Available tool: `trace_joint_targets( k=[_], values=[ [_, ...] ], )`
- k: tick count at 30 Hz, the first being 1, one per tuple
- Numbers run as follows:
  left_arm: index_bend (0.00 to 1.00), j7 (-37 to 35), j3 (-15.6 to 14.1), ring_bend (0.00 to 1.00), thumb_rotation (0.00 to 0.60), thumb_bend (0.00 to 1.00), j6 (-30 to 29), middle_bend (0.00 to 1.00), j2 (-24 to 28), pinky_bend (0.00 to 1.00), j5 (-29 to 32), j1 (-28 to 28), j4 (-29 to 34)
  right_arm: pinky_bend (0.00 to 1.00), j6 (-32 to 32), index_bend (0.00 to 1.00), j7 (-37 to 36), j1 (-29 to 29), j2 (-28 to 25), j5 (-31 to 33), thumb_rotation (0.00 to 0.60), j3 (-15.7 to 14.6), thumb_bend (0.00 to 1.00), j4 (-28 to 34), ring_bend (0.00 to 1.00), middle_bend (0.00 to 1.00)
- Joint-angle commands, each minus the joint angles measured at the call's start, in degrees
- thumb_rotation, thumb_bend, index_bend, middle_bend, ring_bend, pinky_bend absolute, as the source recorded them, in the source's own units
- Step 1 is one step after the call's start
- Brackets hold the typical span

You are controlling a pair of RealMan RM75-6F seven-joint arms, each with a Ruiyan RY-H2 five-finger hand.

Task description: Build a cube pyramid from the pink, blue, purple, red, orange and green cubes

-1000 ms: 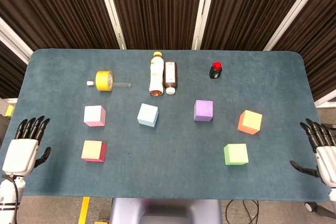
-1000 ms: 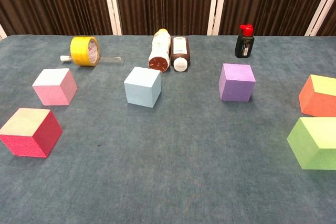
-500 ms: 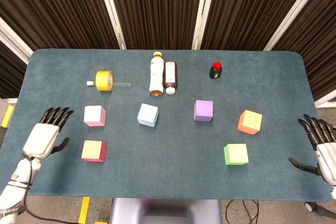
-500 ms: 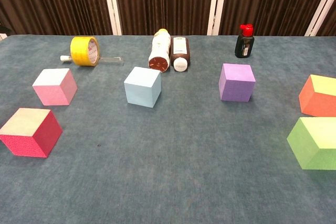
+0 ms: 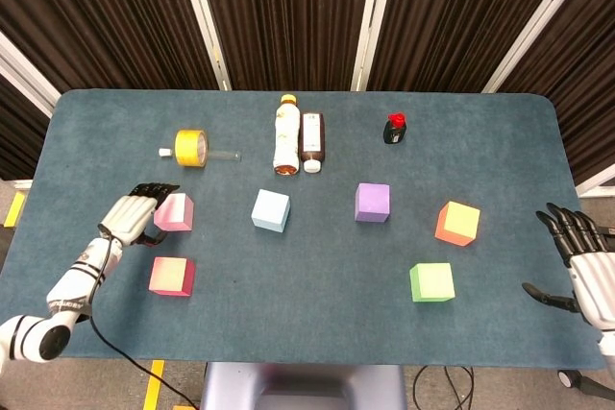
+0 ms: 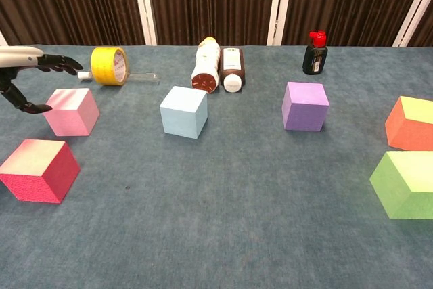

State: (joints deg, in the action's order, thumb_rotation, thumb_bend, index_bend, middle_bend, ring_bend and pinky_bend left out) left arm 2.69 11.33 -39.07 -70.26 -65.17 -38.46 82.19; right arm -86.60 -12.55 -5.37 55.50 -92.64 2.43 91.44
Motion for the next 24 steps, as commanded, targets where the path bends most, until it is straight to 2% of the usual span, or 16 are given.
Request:
trace_joint_targets(
  k=[1,9,17,22,24],
  values=[
    [0.02,-1.22,0.17,0.03,0.600,0.37,1.52,0.04,-1.90,0.08,2.31,-1.40,-2.77,0.11,0.50,0.00,0.34,-0.33,0.12,0.23,0.600,0.08,0.20,0.17,0.00,0.11],
    [0.00,-1.71,-0.80,0.00,0.600,0.38,4.76,0.00,-4.43,0.08,5.59,-3.46,-7.26,0.11,1.51,0.00,1.48,-0.96,0.16,0.76,0.600,0.22,0.20,0.96,0.00,0.11],
    [0.00,-2.81,-2.14,0.00,0.600,0.38,5.76,0.00,-5.19,0.08,4.73,-4.03,-8.28,0.11,2.18,0.00,2.47,-1.02,0.26,1.78,0.600,0.23,0.19,1.67,0.00,0.11],
    [0.01,-2.36,-2.47,0.00,0.600,0.38,6.34,0.01,-7.99,0.08,5.02,-5.36,-12.69,0.11,2.68,0.00,3.13,-1.28,0.45,2.09,0.600,0.28,0.19,2.07,0.00,0.11],
    [0.05,-1.66,-2.55,0.03,0.600,0.38,5.40,0.05,-9.51,0.11,4.69,-5.75,-14.93,0.11,2.72,0.00,3.23,-1.27,0.43,2.14,0.600,0.24,0.20,2.21,0.00,0.11]
  ],
)
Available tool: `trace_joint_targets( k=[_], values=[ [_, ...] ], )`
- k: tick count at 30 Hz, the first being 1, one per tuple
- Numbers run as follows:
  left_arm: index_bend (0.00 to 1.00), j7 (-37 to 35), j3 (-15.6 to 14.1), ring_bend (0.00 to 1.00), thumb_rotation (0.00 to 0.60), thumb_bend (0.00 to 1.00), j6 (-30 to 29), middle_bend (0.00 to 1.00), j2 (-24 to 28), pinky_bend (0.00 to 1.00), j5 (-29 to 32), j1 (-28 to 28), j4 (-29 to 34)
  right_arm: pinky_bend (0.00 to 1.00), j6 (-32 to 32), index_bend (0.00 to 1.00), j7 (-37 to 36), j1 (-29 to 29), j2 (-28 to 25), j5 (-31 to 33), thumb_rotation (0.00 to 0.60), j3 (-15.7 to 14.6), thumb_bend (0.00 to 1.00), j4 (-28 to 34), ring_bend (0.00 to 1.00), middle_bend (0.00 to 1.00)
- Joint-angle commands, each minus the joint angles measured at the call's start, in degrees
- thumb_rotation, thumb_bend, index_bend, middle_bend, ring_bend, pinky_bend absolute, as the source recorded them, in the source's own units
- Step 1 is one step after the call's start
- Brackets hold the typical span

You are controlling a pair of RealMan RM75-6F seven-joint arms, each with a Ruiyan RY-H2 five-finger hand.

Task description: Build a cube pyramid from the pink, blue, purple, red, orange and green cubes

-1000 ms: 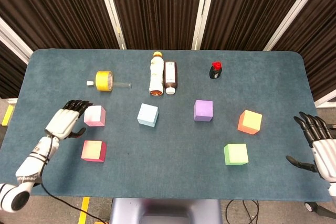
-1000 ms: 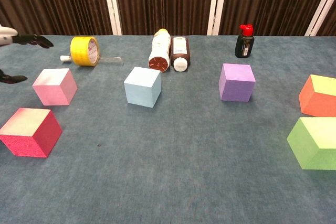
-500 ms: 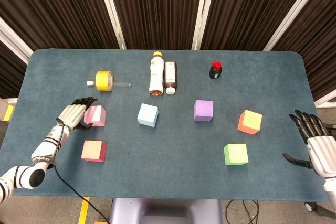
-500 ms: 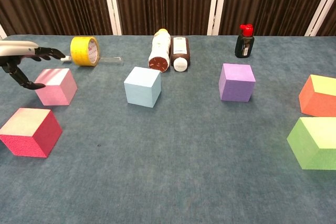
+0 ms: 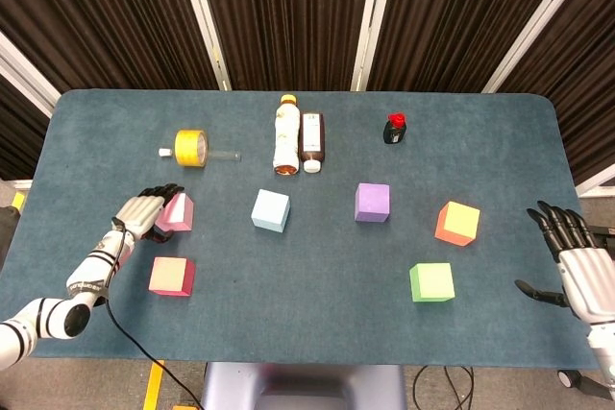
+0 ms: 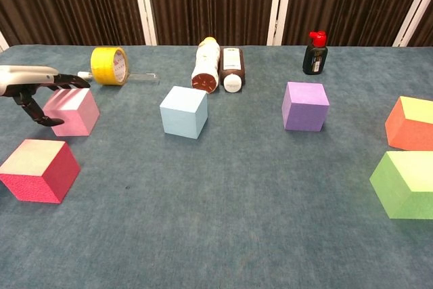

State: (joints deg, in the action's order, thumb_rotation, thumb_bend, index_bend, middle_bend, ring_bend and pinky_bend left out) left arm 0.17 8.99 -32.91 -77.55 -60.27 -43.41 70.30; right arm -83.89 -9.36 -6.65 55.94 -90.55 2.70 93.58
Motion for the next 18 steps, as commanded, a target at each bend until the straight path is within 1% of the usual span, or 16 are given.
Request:
trace_joint_targets(
  k=[1,2,4,5,7,9,14,18],
  values=[
    [0.09,1.22,-0.26,0.08,0.600,0.37,-1.31,0.10,-2.79,0.15,-0.43,-0.92,-3.80,0.11,-0.01,0.00,0.05,0.06,-0.02,0.11,0.600,-0.04,0.20,0.09,0.00,0.11],
    [0.14,1.45,-0.26,0.14,0.600,0.37,-1.92,0.16,-3.35,0.22,-0.75,-1.02,-4.34,0.11,-0.03,0.00,0.05,0.12,-0.04,0.23,0.600,-0.06,0.19,0.11,0.00,0.11],
    [0.22,1.05,0.06,0.23,0.600,0.37,-2.74,0.25,-3.87,0.33,-1.30,-1.12,-4.38,0.11,-0.01,0.00,0.02,0.23,-0.02,0.47,0.600,-0.08,0.19,0.10,0.00,0.11],
    [0.26,0.66,0.29,0.26,0.600,0.37,-3.08,0.28,-4.01,0.37,-1.80,-1.27,-4.16,0.11,0.00,0.00,-0.01,0.27,0.06,0.63,0.600,-0.07,0.19,0.02,0.00,0.11],
    [0.30,0.21,0.53,0.31,0.600,0.37,-3.14,0.34,-3.99,0.42,-2.60,-1.68,-3.59,0.11,0.01,0.00,-0.09,0.31,0.13,0.66,0.600,-0.12,0.20,-0.03,0.00,0.11],
    [0.30,0.08,0.80,0.33,0.600,0.37,-3.18,0.36,-3.81,0.43,-3.61,-2.38,-2.76,0.11,-0.06,0.00,-0.18,0.37,0.18,0.56,0.600,-0.21,0.20,-0.10,0.00,0.11],
    [0.30,0.40,1.73,0.33,0.600,0.37,-3.13,0.35,-4.13,0.42,-5.10,-4.54,-0.92,0.11,-0.42,0.00,-0.36,0.69,0.15,0.60,0.600,-0.33,0.20,-0.20,0.00,0.11],
    [0.29,1.48,2.35,0.32,0.600,0.37,-1.79,0.34,-5.55,0.41,-4.56,-6.82,-1.67,0.11,-0.72,0.00,-0.66,1.01,0.17,0.67,0.600,-0.45,0.19,-0.39,0.00,0.11]
  ],
)
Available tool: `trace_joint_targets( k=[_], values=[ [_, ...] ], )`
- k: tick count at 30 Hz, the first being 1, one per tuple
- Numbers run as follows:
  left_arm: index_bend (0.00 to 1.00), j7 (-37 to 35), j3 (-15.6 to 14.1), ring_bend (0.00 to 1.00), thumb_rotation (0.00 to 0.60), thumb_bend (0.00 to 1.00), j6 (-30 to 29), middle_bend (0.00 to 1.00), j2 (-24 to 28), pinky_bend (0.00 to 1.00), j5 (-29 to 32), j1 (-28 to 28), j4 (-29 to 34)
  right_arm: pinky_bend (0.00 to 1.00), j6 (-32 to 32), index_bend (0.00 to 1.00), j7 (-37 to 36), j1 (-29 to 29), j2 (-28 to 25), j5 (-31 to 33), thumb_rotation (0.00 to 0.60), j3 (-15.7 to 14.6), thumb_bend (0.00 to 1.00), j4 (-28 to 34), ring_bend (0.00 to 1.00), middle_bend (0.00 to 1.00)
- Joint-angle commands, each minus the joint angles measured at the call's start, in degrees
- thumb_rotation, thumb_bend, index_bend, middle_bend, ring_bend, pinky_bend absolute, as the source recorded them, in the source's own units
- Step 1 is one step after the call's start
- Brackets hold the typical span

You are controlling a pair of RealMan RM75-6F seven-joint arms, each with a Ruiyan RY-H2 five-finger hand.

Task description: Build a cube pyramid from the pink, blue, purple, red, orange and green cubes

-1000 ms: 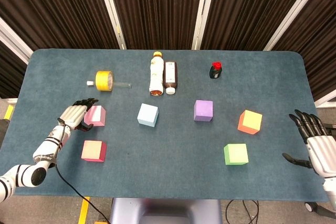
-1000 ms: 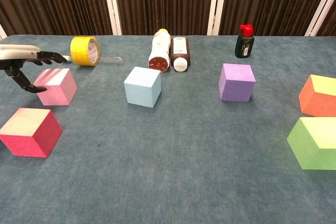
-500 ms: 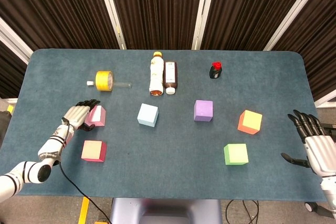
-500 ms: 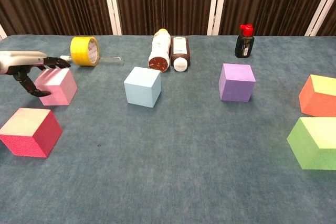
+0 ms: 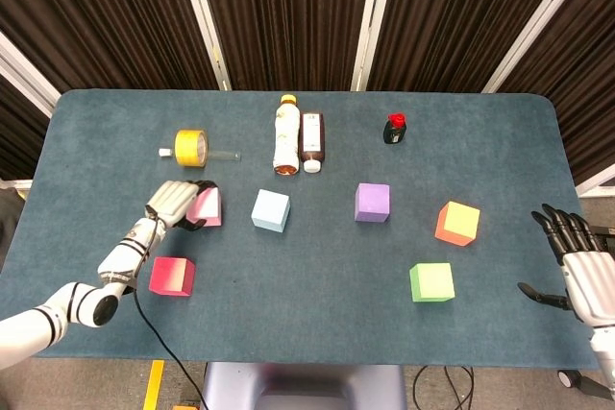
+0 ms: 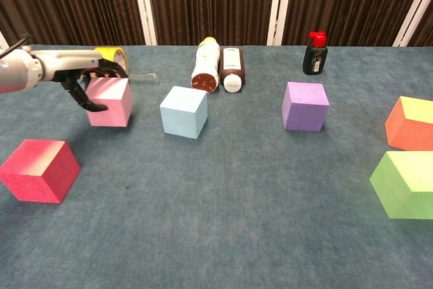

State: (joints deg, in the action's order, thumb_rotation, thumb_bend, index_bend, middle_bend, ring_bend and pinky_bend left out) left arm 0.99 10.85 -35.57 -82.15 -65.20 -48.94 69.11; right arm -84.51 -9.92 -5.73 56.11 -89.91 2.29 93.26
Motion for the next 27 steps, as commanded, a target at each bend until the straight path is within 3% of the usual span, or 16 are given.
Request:
trace_joint_targets(
  k=[1,11,27],
  values=[
    [0.29,0.78,0.69,0.32,0.600,0.37,1.19,0.34,-1.39,0.41,0.62,-1.81,-0.83,0.11,-0.20,0.00,-0.19,0.18,0.02,0.06,0.600,-0.05,0.19,-0.13,0.00,0.11],
    [0.29,1.96,2.12,0.31,0.600,0.37,3.42,0.33,-5.40,0.39,3.17,-5.90,-4.29,0.11,-0.68,0.00,-0.86,0.81,0.13,0.44,0.600,-0.18,0.20,-0.63,0.00,0.11],
    [0.26,5.46,0.86,0.30,0.600,0.37,2.21,0.32,-6.78,0.38,7.39,-7.48,-1.32,0.11,-0.61,0.00,-2.69,1.09,0.33,0.75,0.600,-0.13,0.19,-2.14,0.00,0.11]
  ],
)
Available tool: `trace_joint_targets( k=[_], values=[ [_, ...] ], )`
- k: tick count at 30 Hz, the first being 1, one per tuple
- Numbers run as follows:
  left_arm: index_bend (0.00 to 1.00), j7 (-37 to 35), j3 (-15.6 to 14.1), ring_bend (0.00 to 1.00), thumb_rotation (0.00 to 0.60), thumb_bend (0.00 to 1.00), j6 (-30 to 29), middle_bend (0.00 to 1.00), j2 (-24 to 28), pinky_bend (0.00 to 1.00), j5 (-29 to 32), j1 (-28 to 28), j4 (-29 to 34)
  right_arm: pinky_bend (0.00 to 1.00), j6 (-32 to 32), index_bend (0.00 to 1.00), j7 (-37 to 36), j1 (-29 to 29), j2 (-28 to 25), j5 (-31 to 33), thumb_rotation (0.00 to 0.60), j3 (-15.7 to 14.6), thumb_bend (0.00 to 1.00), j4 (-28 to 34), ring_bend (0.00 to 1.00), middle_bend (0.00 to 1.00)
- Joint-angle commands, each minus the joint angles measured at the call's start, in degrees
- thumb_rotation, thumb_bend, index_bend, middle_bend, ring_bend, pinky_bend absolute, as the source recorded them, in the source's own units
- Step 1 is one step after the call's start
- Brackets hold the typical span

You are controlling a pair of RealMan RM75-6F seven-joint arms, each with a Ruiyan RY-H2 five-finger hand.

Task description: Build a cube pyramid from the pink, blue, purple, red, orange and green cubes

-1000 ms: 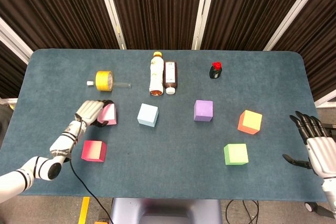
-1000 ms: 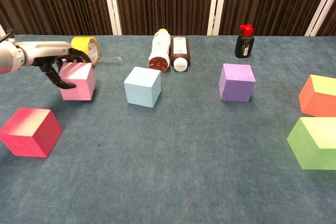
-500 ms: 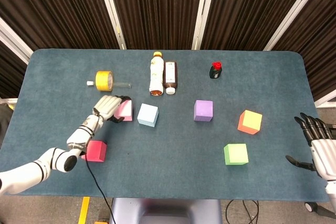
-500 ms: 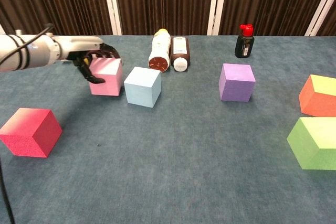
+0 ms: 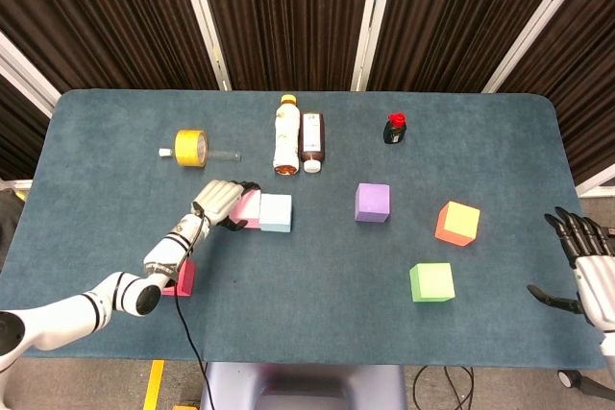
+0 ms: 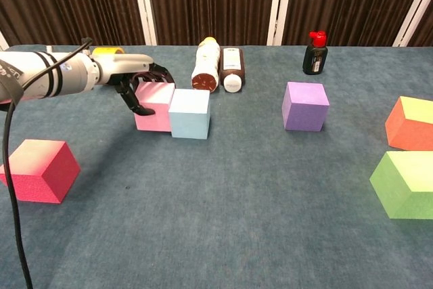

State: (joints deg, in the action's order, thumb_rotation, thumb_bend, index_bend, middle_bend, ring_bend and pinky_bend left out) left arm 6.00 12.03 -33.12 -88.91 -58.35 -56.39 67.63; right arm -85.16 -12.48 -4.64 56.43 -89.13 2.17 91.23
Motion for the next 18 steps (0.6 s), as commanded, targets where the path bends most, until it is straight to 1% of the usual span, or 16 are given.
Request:
trace_joint_targets(
  k=[1,11,18],
  values=[
    [0.26,0.66,-0.48,0.30,0.600,0.37,-0.41,0.32,0.00,0.38,0.73,0.03,0.23,0.11,0.06,0.00,-0.22,-0.01,0.01,-0.04,0.600,-0.02,0.19,-0.19,0.00,0.11],
    [0.25,3.38,-1.70,0.30,0.600,0.37,-2.06,0.31,-0.07,0.37,2.88,-0.03,0.92,0.11,-0.01,0.00,-0.91,0.11,0.20,-0.03,0.600,0.01,0.19,-0.92,0.00,0.11],
    [0.24,4.06,-1.84,0.29,0.600,0.37,-2.22,0.30,-0.79,0.37,3.60,-0.54,0.97,0.11,-0.27,0.00,-1.11,0.40,0.10,-0.07,0.600,-0.09,0.19,-0.93,0.00,0.11]
  ],
)
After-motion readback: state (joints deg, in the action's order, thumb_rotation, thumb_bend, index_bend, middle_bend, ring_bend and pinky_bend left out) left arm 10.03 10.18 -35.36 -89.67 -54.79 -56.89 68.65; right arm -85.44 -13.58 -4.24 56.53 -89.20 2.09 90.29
